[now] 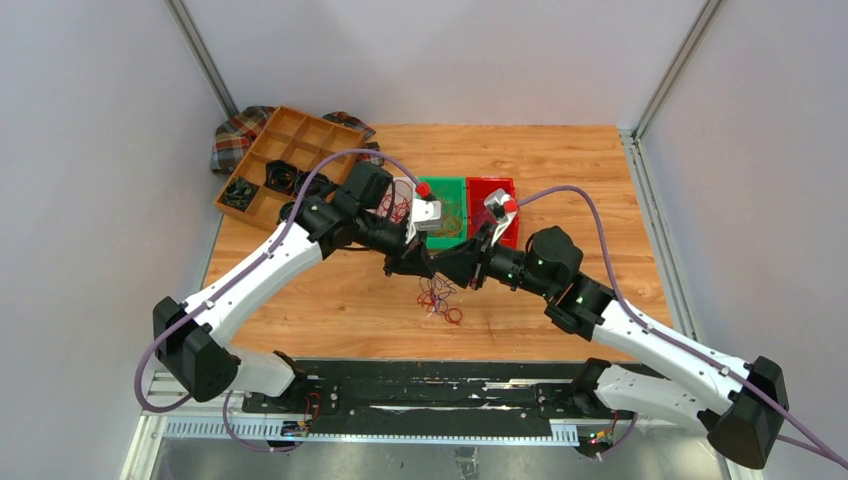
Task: Untangle the cables
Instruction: Untie the cable.
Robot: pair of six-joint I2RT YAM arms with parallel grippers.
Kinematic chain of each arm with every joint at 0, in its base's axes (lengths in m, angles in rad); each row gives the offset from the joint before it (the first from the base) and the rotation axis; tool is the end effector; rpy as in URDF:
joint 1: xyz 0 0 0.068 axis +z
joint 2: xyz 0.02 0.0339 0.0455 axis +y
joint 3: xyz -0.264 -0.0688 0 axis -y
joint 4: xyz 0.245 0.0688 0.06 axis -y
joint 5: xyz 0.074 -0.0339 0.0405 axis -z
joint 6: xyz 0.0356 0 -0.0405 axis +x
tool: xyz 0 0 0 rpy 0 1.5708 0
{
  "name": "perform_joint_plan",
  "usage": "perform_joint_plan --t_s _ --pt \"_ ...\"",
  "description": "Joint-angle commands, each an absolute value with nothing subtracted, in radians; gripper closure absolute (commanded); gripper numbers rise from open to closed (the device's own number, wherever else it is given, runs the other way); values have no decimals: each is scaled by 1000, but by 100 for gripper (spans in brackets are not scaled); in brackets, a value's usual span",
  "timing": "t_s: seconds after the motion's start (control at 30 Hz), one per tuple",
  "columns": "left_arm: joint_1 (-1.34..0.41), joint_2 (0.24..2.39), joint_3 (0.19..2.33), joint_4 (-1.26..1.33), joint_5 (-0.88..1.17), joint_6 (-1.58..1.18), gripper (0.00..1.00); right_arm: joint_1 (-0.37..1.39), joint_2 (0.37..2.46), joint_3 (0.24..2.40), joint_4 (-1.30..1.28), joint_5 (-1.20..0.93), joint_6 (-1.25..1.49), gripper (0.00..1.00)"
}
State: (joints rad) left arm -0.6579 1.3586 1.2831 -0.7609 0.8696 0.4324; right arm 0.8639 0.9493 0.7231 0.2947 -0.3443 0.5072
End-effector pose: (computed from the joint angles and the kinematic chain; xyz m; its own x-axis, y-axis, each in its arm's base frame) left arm 0.2035 -0.1916 0.3410 -0.1982 0.4948 -0.8461 0.9722 -0.0110 -0.2341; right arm 0.1375 0.1795 0.3390 -0.4150 0.2181 -0.8833 -0.8384 0.2853 0.4644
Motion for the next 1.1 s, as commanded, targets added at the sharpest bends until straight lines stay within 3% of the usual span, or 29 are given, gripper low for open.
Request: perform_joint_plan --t_s 0.0,0.17,0.3,0.47,0.67,0.73,0.87,1.07 --pt "-651 1303 1278 -731 884 379 99 875 872 705 302 -226 492 64" --pt "-634 1292 1291 -745 863 359 99 874 744 614 293 -87 446 44" --pt "-626 1286 1298 -735 869 316 99 874 711 561 315 -148 397 36" --pt "-618 1288 1320 -717 887 264 99 878 772 553 377 -234 383 34" --pt "-617 1288 1347 -719 881 231 99 933 903 632 395 -182 324 33" --pt "-617 1286 1357 -726 885 226 99 950 952 649 392 -134 304 40" --pt "-615 1278 1383 -767 892 236 99 962 986 654 391 -31 311 65" --pt "-609 1264 1425 -831 855 276 99 962 922 556 424 21 339 86"
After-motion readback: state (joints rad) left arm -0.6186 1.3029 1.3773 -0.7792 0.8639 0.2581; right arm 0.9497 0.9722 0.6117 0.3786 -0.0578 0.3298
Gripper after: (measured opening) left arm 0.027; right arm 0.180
